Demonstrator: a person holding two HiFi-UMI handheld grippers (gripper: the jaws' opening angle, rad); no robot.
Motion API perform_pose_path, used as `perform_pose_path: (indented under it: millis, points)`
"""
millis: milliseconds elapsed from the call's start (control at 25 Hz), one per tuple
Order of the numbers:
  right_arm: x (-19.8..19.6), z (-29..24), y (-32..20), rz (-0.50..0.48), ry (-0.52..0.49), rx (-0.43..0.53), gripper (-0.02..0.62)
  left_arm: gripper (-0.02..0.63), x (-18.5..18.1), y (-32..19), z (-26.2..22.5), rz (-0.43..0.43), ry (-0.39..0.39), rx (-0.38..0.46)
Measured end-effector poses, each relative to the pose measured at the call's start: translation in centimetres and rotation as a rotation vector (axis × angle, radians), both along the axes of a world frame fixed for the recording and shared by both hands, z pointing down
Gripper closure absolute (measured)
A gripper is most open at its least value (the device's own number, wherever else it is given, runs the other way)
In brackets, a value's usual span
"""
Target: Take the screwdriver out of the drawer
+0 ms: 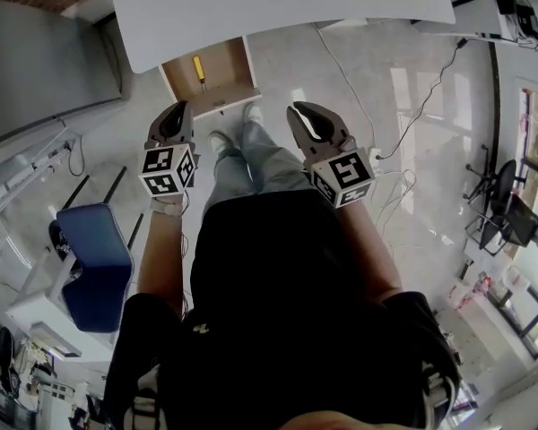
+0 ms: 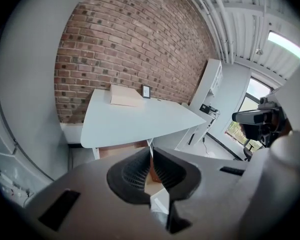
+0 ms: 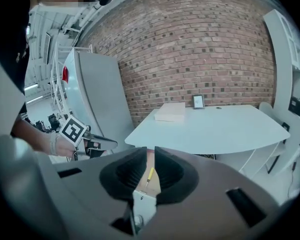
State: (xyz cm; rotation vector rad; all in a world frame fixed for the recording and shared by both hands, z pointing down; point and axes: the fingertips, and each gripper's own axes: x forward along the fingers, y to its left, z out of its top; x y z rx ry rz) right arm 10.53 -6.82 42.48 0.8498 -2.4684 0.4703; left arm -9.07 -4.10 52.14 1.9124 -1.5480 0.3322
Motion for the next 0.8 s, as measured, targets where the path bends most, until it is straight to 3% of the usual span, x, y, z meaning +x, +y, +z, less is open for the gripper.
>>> perform_pose_path:
  millis: [200,480,800]
  points:
    - [0.7,2.1,-2.1,0.026,0.014,-0.018,0.549,0.6,1.0,-2.3,4.9,0.023,0.043,-0.084]
    - [0.8,4.9,-3.0,0.051,0.041,-0.044,0.543,0.595,0.5,-4.4,11.4,0.029,0.018,-0.17]
    - [1.9,7.9,-2.1,0.079,0.077,-0.099,0.543,0.532,-0.1,-6.0,19.1,0.023,-0.013,-0.278]
